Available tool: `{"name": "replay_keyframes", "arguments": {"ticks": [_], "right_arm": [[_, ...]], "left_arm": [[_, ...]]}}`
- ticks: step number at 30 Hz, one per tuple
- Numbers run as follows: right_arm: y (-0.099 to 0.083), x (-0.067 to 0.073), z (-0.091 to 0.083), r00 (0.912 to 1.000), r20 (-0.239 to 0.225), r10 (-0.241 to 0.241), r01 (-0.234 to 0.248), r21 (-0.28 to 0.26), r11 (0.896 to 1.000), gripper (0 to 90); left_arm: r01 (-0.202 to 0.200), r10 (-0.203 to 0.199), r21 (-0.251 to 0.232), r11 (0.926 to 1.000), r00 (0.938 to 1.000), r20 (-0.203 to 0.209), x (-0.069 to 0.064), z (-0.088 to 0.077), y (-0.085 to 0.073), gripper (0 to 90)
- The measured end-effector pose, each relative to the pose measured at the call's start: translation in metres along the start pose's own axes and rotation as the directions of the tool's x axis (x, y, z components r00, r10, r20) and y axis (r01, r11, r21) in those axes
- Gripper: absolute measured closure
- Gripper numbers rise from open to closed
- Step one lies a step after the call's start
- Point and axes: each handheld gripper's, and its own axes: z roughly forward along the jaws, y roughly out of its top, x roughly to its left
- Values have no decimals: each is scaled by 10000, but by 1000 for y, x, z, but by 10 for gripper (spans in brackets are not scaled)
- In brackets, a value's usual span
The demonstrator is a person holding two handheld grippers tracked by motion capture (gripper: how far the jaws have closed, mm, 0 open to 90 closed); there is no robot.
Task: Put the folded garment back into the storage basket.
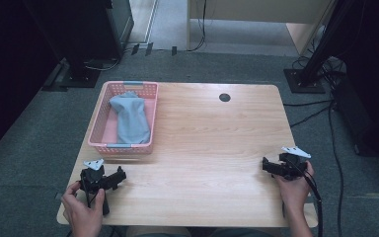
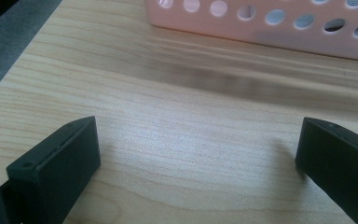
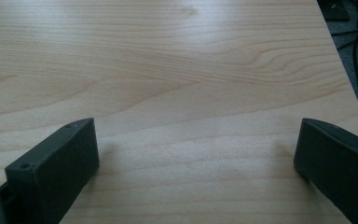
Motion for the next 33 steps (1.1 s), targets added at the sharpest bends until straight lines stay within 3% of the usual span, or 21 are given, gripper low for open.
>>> {"name": "replay_keyframes", "arguments": {"ticks": [17,33], "right_arm": [[-8,-13,-9,10000,39,52,-52,-15,10000,0],[-15,-15,-15,10000,-29,-16,16,2,10000,0]], "left_arm": [[3,-3,-8,10000,10000,-1,0,0,0,0],[1,-1,-3,10000,10000,-6,0,0,0,0]]}}
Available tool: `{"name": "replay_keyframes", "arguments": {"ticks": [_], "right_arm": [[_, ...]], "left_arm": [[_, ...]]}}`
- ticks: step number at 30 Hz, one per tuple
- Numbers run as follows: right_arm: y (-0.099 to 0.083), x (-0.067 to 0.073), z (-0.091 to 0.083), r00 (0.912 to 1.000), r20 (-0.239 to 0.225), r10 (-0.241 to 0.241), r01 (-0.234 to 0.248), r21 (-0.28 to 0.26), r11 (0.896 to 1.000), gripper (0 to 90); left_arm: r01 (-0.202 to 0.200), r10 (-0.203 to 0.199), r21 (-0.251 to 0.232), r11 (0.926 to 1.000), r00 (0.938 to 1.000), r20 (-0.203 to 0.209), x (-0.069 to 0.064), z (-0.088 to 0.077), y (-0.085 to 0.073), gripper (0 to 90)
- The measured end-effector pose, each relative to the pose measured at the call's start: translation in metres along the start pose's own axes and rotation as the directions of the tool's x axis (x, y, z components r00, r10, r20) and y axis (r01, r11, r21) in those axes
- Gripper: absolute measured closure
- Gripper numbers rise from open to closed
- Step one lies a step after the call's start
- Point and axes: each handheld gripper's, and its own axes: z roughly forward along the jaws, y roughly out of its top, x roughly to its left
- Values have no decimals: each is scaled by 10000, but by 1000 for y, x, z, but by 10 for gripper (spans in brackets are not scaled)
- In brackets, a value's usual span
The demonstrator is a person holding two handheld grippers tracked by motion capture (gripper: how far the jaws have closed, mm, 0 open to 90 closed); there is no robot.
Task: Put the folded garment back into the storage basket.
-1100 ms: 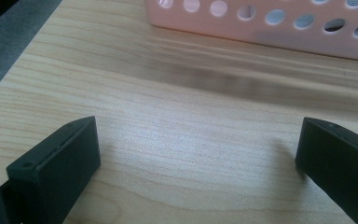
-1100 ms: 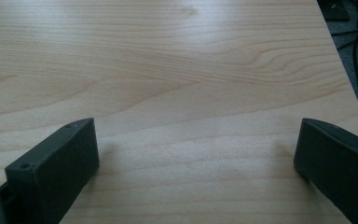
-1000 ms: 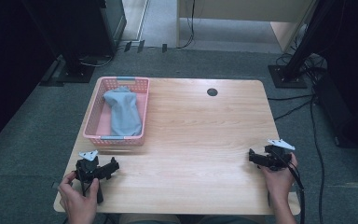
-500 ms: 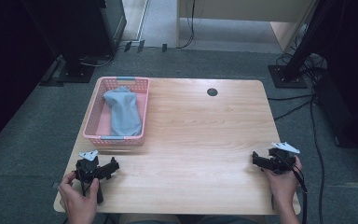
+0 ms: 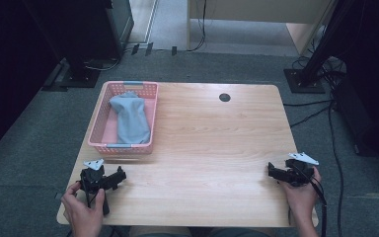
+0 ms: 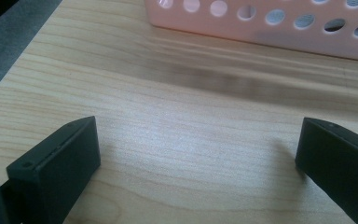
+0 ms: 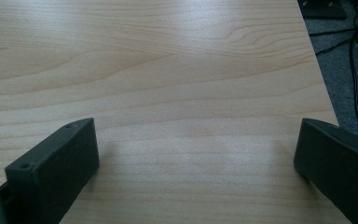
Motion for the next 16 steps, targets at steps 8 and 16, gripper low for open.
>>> {"name": "replay_keyframes", "arguments": {"ticks": [8,16], "right_arm": [[-3,0,-3,9999,-71,-88,88,-3,10000,0],[-3,1,-3,9999,-118,-119,119,-3,9999,0]], "left_arm": [[0,0,2,10000,10000,5,0,0,0,0],[4,-4,0,10000,10000,3,0,0,0,0]]}}
